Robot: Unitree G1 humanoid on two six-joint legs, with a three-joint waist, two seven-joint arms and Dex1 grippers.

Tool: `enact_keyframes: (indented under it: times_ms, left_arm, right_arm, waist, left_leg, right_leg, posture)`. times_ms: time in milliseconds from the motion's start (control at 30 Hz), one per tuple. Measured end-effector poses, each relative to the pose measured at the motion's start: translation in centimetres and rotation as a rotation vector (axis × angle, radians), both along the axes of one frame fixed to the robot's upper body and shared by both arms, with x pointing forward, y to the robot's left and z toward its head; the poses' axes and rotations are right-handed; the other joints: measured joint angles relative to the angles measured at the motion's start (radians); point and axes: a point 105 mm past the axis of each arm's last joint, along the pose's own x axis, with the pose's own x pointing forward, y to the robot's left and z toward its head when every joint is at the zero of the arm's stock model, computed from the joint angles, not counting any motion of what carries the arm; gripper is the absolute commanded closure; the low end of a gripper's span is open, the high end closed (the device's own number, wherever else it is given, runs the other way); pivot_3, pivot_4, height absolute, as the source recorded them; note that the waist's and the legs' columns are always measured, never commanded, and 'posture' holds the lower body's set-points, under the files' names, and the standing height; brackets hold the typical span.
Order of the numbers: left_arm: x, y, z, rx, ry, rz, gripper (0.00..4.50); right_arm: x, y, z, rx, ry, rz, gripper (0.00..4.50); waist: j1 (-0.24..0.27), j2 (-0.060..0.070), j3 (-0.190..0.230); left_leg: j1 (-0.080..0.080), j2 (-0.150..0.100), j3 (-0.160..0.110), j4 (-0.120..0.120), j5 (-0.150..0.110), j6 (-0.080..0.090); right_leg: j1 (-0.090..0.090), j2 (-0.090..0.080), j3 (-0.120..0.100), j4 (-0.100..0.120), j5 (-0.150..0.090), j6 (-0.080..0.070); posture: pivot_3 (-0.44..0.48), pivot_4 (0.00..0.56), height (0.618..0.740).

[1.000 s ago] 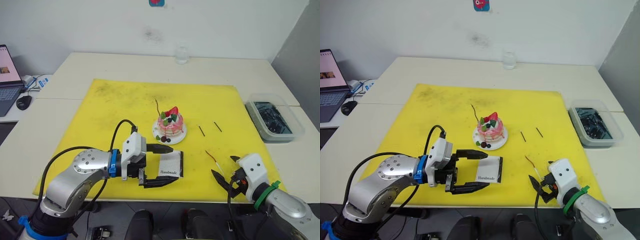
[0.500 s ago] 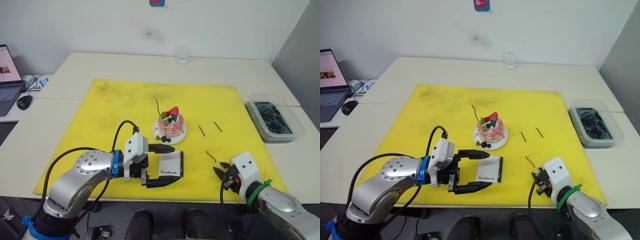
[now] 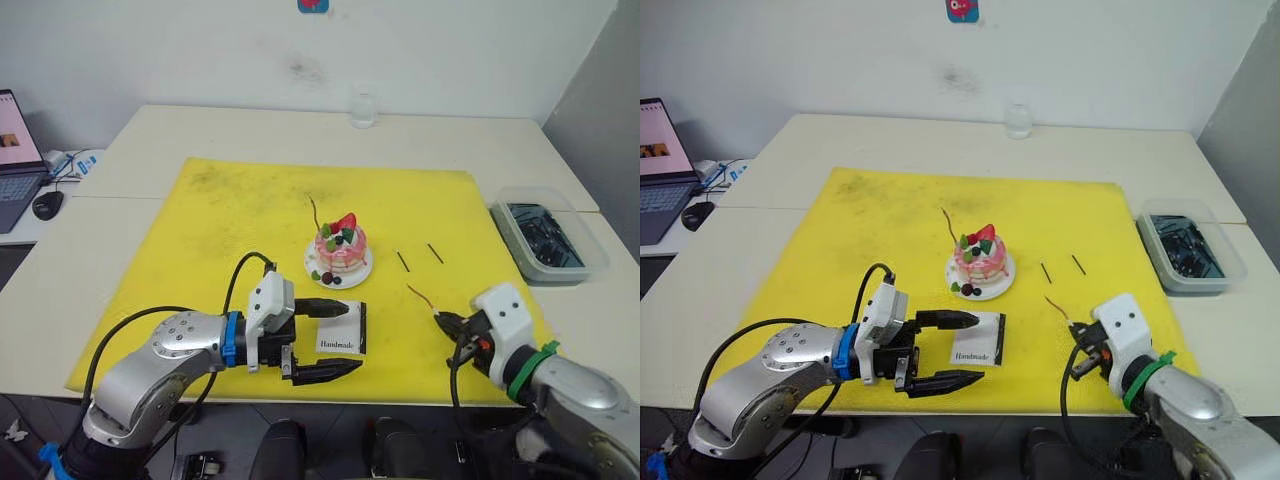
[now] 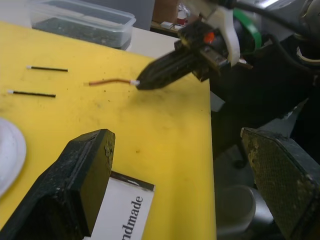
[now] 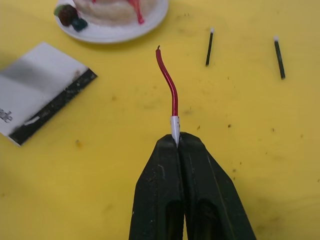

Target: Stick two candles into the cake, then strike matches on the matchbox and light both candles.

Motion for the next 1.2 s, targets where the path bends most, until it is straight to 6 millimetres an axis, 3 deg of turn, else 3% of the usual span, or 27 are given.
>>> enact_keyframes:
  times_ms: [100,200,300,500,667,900,1033,1200]
  left_arm:
    - [0.0,0.0,0.0,0.005,-0.002,-0.003,0.00]
    - [-0.3,-0.4,0.2,0.003,-0.014,-0.045,0.00]
    - [-0.8,-1.1,0.5,-0.008,-0.021,-0.096,0.00]
    - [-1.1,-2.3,1.4,-0.039,-0.038,-0.171,0.00]
    - [-1.1,-3.0,1.9,-0.052,-0.053,-0.200,0.00]
    - [-1.3,-3.5,2.0,-0.060,-0.046,-0.222,0.00]
    - [-1.4,-4.1,2.3,-0.078,-0.057,-0.244,0.00]
    - [-1.7,-4.8,2.0,-0.079,-0.064,-0.260,0.00]
  right_arm:
    - [-0.4,-1.3,0.8,-0.065,0.010,0.048,4.48]
    - [-1.8,-4.6,0.7,-0.159,0.092,0.073,4.48]
    - [-3.1,-7.4,0.5,-0.151,0.141,0.070,4.48]
    - [-4.2,-10.6,-0.3,-0.139,0.184,0.047,4.48]
    - [-4.2,-12.1,-1.0,-0.133,0.195,0.017,4.48]
    - [-3.3,-11.8,-1.7,-0.084,0.205,0.003,4.48]
    - [-3.4,-12.1,-2.2,-0.073,0.233,-0.005,3.53]
    - [-3.6,-12.5,-2.5,-0.094,0.258,-0.001,1.76]
  waist:
    - [0.004,0.000,0.000]
    - [0.014,0.000,0.000]
    - [0.010,0.000,0.000]
    - [0.004,0.000,0.000]
    - [0.004,0.000,0.000]
    - [0.005,0.000,0.000]
    - [0.006,0.000,0.000]
    - [0.005,0.001,0.000]
  left_leg:
    - [0.000,-0.001,0.000,0.000,0.000,0.000]
    - [-0.001,-0.002,0.001,0.000,0.000,0.000]
    - [-0.001,-0.001,0.000,0.000,0.000,0.001]
    - [0.000,-0.001,-0.001,0.000,0.000,0.001]
    - [0.000,-0.001,0.000,0.001,0.000,0.001]
    - [0.000,-0.002,0.000,0.001,0.000,0.001]
    - [0.000,-0.002,0.000,0.001,0.000,0.001]
    - [0.000,-0.002,0.000,0.001,0.000,0.001]
  right_leg:
    - [0.000,0.000,0.000,-0.001,-0.002,-0.003]
    - [0.001,0.000,-0.001,-0.003,-0.002,-0.002]
    - [0.001,0.001,-0.001,-0.003,0.000,0.002]
    - [0.001,0.001,0.000,-0.001,-0.001,-0.001]
    - [0.001,0.001,0.001,0.000,-0.002,-0.002]
    - [0.001,0.003,0.000,0.000,0.000,0.001]
    - [0.001,0.004,0.001,0.000,0.000,0.001]
    - [0.001,0.004,0.001,0.000,0.000,0.001]
  posture:
    - [0.000,0.150,0.740]
    - [0.000,0.150,0.740]
    - [0.000,0.150,0.740]
    - [0.000,0.150,0.740]
    - [0.000,0.150,0.740]
    - [0.000,0.150,0.740]
    - [0.000,0.150,0.740]
    - [0.000,0.150,0.740]
